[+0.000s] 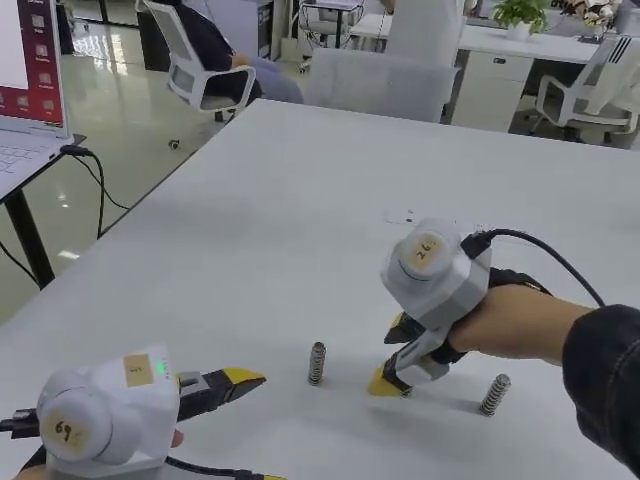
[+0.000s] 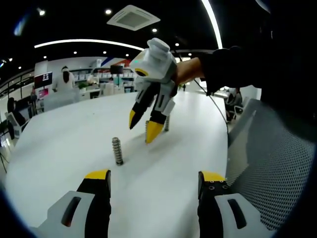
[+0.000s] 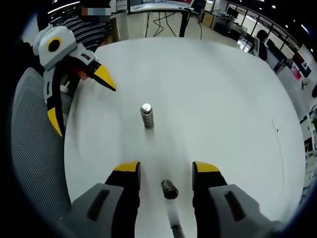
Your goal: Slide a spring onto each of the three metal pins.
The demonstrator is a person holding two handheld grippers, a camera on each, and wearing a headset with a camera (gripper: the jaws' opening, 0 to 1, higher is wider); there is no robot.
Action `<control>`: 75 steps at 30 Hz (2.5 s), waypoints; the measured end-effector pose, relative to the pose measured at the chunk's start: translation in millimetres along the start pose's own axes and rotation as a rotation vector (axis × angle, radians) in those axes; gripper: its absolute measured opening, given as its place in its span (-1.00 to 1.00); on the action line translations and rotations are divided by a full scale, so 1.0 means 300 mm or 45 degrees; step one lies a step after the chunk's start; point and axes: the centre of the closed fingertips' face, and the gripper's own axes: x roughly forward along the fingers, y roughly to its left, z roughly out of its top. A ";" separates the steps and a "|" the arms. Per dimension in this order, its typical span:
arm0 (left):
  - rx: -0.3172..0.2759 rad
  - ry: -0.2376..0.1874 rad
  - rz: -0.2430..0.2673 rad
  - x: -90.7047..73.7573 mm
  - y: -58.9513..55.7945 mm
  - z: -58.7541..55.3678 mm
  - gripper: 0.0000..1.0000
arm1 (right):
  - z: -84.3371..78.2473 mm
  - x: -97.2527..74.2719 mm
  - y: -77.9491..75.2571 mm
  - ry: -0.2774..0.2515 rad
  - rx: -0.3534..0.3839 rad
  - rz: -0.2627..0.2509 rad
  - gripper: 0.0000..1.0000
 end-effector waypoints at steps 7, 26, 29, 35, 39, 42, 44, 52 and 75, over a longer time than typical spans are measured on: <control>0.000 0.002 -0.005 0.005 -0.005 0.004 0.35 | -0.036 -0.021 -0.012 -0.016 0.029 -0.024 -0.12; -0.004 0.011 -0.019 0.014 -0.024 0.005 0.35 | -0.155 -0.102 -0.056 -0.108 0.173 -0.121 0.06; -0.005 0.013 -0.018 0.013 -0.023 0.003 0.35 | -0.174 -0.112 -0.054 -0.130 0.202 -0.132 0.11; 0.000 0.015 -0.030 0.020 -0.031 0.006 0.35 | -0.203 -0.128 -0.054 -0.158 0.225 -0.177 0.22; 0.001 0.013 -0.035 0.022 -0.033 0.007 0.35 | -0.220 -0.144 -0.060 -0.182 0.252 -0.207 0.28; 0.002 0.014 -0.037 0.023 -0.035 0.005 0.35 | -0.234 -0.162 -0.066 -0.216 0.297 -0.228 0.29; 0.001 0.012 -0.039 0.025 -0.034 0.005 0.35 | -0.241 -0.169 -0.067 -0.237 0.319 -0.238 0.30; -0.005 0.008 -0.053 0.038 -0.041 0.006 0.36 | -0.278 -0.189 -0.044 -0.288 0.383 -0.277 0.31; -0.022 -0.011 -0.046 0.058 -0.033 0.018 0.43 | -0.328 -0.264 0.061 -0.415 0.462 -0.355 0.40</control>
